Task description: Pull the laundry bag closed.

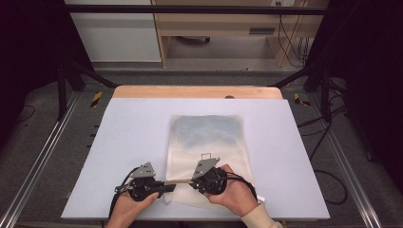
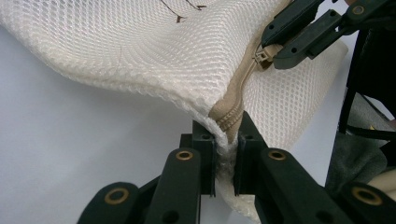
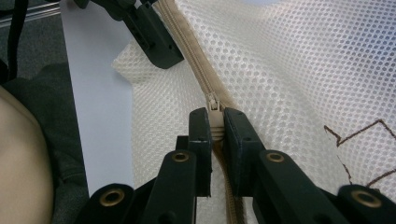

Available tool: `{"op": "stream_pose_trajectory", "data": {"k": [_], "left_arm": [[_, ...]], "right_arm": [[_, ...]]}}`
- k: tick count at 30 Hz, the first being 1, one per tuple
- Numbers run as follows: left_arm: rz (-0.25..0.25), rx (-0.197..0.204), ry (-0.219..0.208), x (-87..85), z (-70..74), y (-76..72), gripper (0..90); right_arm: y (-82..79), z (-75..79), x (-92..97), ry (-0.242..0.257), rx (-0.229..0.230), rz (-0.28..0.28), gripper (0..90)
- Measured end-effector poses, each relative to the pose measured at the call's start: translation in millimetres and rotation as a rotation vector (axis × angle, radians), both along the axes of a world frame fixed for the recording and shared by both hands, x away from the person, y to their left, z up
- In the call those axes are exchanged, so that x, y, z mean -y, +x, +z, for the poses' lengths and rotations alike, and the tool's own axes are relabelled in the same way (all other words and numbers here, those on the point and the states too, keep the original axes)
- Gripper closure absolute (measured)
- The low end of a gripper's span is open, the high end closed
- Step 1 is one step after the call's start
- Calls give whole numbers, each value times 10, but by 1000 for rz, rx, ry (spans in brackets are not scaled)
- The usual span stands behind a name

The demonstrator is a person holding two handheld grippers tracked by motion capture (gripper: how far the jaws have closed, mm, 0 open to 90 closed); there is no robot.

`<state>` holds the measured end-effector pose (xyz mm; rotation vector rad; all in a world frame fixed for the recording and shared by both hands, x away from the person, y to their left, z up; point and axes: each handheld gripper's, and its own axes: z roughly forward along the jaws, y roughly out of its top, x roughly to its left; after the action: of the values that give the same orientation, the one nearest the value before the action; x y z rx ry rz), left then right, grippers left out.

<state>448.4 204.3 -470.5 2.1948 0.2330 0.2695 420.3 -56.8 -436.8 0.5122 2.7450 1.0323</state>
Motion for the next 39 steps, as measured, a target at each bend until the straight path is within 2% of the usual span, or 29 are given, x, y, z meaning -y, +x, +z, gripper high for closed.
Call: {"op": "stream_pose_trajectory", "data": {"k": [13,39], "left_arm": [[-3,-1,-5,16,-1,-9,819],[-8,-2,-7,25,-10,-9,818]], "right_arm": [[-14,14,59,17,-4,-5,822],[-18,24,156,19,-8,-21,822]]}}
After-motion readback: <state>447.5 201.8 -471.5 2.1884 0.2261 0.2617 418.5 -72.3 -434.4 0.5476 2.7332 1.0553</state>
